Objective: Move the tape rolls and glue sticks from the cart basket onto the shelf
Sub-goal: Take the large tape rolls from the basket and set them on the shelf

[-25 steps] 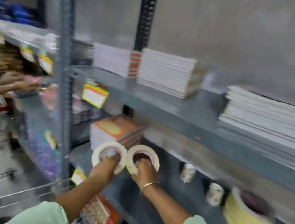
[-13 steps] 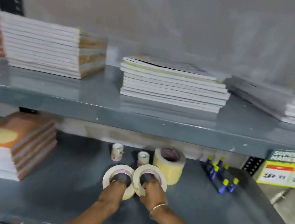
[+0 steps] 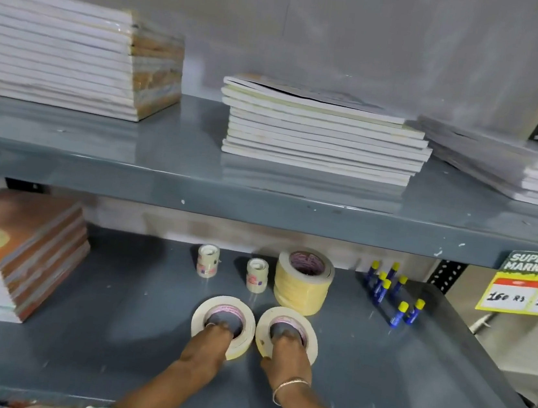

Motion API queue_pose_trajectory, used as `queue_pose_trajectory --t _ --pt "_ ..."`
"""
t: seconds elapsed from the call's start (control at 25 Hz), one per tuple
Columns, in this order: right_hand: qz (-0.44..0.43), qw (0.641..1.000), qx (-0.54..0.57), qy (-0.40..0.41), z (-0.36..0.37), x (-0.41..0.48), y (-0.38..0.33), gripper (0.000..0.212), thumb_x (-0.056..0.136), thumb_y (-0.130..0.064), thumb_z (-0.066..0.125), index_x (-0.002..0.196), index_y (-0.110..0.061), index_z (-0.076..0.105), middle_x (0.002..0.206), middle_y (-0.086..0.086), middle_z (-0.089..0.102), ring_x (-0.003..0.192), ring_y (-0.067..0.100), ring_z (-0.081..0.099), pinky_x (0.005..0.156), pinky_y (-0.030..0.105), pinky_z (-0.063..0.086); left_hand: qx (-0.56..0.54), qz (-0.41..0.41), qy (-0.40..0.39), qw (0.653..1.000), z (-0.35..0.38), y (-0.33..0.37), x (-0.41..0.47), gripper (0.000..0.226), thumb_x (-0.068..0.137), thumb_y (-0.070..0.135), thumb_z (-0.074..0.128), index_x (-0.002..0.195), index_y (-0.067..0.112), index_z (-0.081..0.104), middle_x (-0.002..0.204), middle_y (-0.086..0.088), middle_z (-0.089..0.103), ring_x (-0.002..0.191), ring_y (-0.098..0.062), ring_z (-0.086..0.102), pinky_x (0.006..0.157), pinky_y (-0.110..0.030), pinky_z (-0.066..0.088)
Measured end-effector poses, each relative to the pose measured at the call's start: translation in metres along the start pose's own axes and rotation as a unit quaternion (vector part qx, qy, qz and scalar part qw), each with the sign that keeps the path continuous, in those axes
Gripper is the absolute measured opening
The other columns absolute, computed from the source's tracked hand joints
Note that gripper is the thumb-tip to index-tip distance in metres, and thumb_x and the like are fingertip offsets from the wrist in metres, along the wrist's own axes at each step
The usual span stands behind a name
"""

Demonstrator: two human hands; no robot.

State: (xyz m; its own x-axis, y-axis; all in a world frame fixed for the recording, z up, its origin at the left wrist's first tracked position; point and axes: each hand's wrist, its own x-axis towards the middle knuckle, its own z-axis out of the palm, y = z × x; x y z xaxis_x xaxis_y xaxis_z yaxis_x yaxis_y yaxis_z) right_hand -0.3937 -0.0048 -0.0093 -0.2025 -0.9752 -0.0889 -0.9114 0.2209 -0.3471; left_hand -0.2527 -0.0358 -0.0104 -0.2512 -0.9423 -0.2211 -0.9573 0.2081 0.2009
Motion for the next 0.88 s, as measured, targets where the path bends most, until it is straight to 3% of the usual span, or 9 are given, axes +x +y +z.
queue_pose_trajectory --t 0.12,0.24,0.32,0.4,0.44,0.56,0.68,0.8,0.88 --pt "0.0 1.0 -0.018 -0.009 0.001 0.0 0.002 0.041 0.089 -0.016 0.055 0.128 -0.008 0.046 0.133 0.01 0.054 0.12 0.026 0.054 0.101 0.029 0.045 -0.015 0.025 0.005 1.0 0.0 -0.003 0.0 0.04 0.085 0.006 0.054 0.124 0.002 0.045 0.132 -0.016 0.052 0.117 -0.03 0.053 0.094 -0.036 0.046" --pt "-0.008 1.0 -0.021 -0.017 0.002 0.001 0.004 0.053 0.083 -0.028 0.063 0.129 -0.01 0.045 0.135 0.009 0.049 0.125 0.026 0.046 0.105 0.03 0.041 -0.084 0.046 0.104 0.99 0.004 -0.016 0.002 0.058 0.087 0.037 0.053 0.135 0.013 0.033 0.146 -0.006 0.034 0.135 -0.025 0.031 0.111 -0.036 0.032" --pt "-0.01 0.999 -0.021 -0.023 0.003 0.003 0.006 0.059 0.081 -0.032 0.065 0.132 -0.012 0.043 0.138 0.008 0.045 0.129 0.026 0.041 0.108 0.031 0.037 -0.117 0.025 0.174 0.977 0.007 -0.031 0.004 0.077 0.084 0.066 0.021 0.143 0.016 0.017 0.155 -0.006 0.019 0.144 -0.025 0.013 0.118 -0.039 0.017" --pt "-0.011 0.999 -0.026 -0.026 0.002 0.006 0.007 0.052 0.083 -0.027 0.063 0.13 -0.011 0.045 0.137 0.008 0.048 0.127 0.026 0.044 0.107 0.031 0.04 -0.126 0.009 0.197 0.972 0.012 -0.052 0.008 0.107 0.063 0.079 -0.02 0.144 0.015 0.008 0.157 -0.005 0.005 0.145 -0.02 -0.003 0.119 -0.041 0.003" --pt "-0.007 0.999 -0.019 -0.027 0.002 0.007 0.008 0.047 0.085 -0.024 0.06 0.128 -0.01 0.047 0.135 0.009 0.051 0.124 0.026 0.048 0.104 0.031 0.042 -0.124 0.0 0.201 0.972 0.015 -0.062 0.01 0.112 0.058 0.078 -0.025 0.144 0.014 0.007 0.157 -0.004 0.002 0.144 -0.018 -0.008 0.118 -0.041 0.0" --pt "-0.006 1.0 0.02 0.009 -0.002 0.008 0.005 0.039 0.087 -0.018 0.056 0.124 -0.009 0.052 0.13 0.01 0.056 0.118 0.025 0.055 0.101 0.028 0.044 -0.104 -0.038 0.185 0.977 0.022 -0.086 0.014 0.096 0.065 0.064 -0.014 0.144 0.013 0.004 0.157 -0.004 -0.001 0.143 -0.017 -0.01 0.119 -0.041 -0.002" --pt "-0.076 0.993 0.071 0.06 -0.006 0.01 -0.014 0.039 0.082 -0.015 0.062 0.12 -0.009 0.057 0.13 0.009 0.055 0.119 0.024 0.052 0.1 0.027 0.043 -0.093 -0.058 0.153 0.982 0.027 -0.094 0.015 0.083 0.073 0.056 -0.009 0.144 0.014 0.002 0.158 -0.002 -0.002 0.145 -0.017 -0.007 0.119 -0.038 -0.003" --pt "-0.176 0.983 0.043 0.023 -0.005 0.012 -0.046 0.043 0.082 -0.017 0.06 0.124 -0.011 0.054 0.136 0.008 0.048 0.126 0.024 0.045 0.106 0.028 0.037 -0.084 -0.061 0.143 0.984 0.028 -0.094 0.016 0.061 0.091 0.043 0.011 0.144 0.012 0.003 0.158 -0.004 0.001 0.145 -0.018 -0.004 0.119 -0.04 0.0" --pt "-0.211 0.977 -0.008 -0.016 -0.002 0.014 -0.065 0.043 0.083 -0.018 0.057 0.124 -0.01 0.052 0.134 0.01 0.049 0.125 0.026 0.045 0.106 0.03 0.036 -0.085 -0.062 0.151 0.983 0.028 -0.093 0.015 0.059 0.092 0.039 0.011 0.144 0.012 0.005 0.158 -0.004 0.004 0.145 -0.019 -0.002 0.119 -0.04 0.001"
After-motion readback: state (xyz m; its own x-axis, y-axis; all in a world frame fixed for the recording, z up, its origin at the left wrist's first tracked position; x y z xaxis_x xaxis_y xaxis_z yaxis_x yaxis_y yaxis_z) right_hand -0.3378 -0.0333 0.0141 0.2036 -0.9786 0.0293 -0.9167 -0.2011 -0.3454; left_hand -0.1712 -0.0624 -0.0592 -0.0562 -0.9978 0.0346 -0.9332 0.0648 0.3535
